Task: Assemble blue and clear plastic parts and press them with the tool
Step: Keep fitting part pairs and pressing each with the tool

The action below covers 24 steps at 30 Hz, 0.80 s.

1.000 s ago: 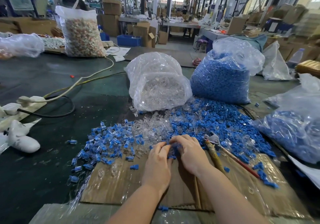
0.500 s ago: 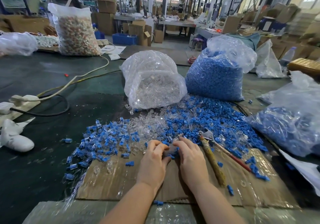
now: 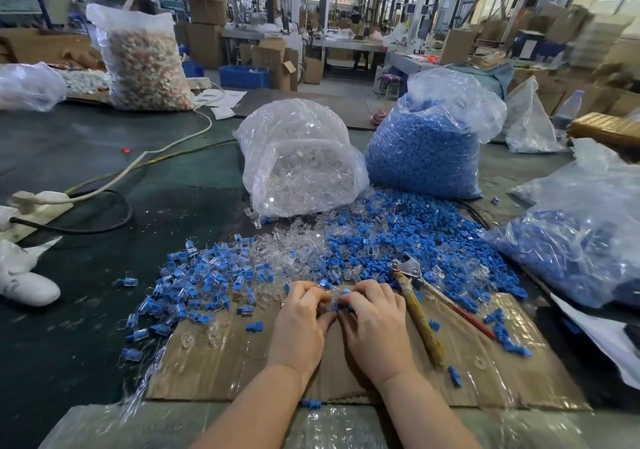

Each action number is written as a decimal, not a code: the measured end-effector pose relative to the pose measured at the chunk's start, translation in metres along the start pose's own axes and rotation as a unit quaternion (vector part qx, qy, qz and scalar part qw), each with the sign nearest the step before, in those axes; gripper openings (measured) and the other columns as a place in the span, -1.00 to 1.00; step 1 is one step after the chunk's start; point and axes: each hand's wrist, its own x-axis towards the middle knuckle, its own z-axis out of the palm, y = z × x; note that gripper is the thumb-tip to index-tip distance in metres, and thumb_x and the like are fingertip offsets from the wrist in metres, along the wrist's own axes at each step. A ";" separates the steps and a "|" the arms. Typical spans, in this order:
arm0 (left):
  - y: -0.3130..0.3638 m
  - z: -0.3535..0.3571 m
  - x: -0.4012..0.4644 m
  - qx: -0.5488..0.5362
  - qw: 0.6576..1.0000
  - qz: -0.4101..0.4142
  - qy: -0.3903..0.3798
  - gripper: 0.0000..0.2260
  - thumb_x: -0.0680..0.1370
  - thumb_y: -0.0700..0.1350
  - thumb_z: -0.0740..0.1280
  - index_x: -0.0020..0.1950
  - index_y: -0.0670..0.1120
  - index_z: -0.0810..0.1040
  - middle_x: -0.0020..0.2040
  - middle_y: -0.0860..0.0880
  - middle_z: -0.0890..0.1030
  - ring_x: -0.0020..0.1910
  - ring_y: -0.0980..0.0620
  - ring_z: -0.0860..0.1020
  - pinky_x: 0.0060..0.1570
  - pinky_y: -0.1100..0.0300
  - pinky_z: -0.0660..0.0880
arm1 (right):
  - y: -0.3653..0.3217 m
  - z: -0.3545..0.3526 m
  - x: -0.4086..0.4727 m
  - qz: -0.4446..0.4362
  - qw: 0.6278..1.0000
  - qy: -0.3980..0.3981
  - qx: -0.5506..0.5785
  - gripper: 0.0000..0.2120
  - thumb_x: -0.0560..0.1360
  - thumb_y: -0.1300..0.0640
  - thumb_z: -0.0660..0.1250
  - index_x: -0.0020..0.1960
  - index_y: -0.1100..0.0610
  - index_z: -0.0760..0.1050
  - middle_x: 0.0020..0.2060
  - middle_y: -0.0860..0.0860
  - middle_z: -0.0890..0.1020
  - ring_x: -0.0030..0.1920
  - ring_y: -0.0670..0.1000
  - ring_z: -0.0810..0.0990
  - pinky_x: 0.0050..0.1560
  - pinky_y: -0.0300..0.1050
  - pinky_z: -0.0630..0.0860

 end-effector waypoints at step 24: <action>-0.003 -0.002 -0.001 0.053 0.998 0.020 -0.013 -0.73 0.50 -0.03 0.35 0.19 0.04 0.55 -0.09 0.14 0.50 -0.04 0.16 0.45 0.05 0.29 0.42 | 0.004 0.003 0.000 0.013 0.997 -0.003 0.074 -0.71 0.31 0.36 0.47 -0.01 0.14 0.61 -0.19 0.02 0.61 -0.18 0.07 0.57 -0.13 -0.07 0.54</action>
